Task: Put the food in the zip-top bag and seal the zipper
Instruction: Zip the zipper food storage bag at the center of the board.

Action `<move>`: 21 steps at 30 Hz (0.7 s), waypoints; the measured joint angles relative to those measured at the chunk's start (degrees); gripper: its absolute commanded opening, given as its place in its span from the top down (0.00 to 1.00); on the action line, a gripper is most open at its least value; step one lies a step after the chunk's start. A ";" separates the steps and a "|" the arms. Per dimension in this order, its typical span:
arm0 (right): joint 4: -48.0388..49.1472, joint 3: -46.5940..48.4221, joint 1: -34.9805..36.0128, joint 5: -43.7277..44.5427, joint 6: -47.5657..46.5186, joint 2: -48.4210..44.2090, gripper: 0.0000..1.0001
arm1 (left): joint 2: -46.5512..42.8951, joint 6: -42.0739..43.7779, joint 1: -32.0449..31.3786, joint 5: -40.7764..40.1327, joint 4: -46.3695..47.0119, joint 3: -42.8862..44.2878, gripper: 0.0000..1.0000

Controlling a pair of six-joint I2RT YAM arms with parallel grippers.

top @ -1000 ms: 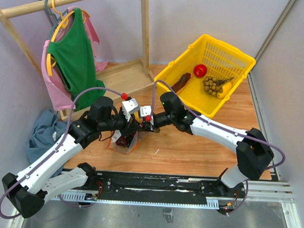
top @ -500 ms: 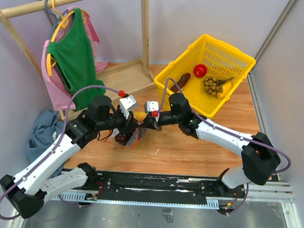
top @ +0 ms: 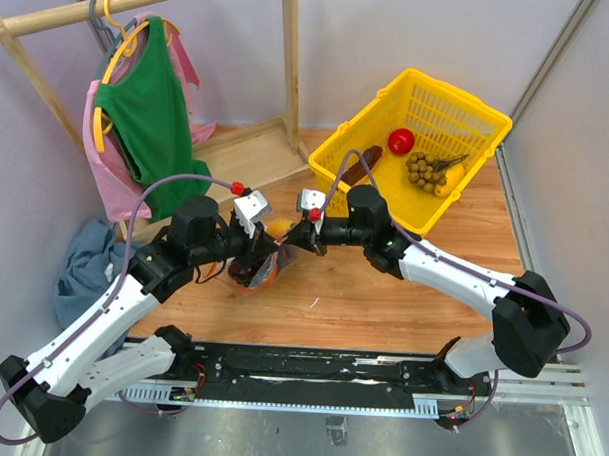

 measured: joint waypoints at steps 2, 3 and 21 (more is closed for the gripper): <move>-0.70 0.00 -0.35 0.00 0.22 -0.39 0.93 | -0.83 -0.37 0.00 -0.28 1.92 -1.40 1.00; -1.14 0.00 -0.55 -0.26 0.20 -0.63 0.88 | -1.16 -0.50 -0.02 -0.31 2.71 -2.01 1.00; -13.53 5.88 -1.55 -11.23 -13.18 -4.20 0.70 | -1.55 1.88 -0.02 4.31 4.31 -4.44 1.00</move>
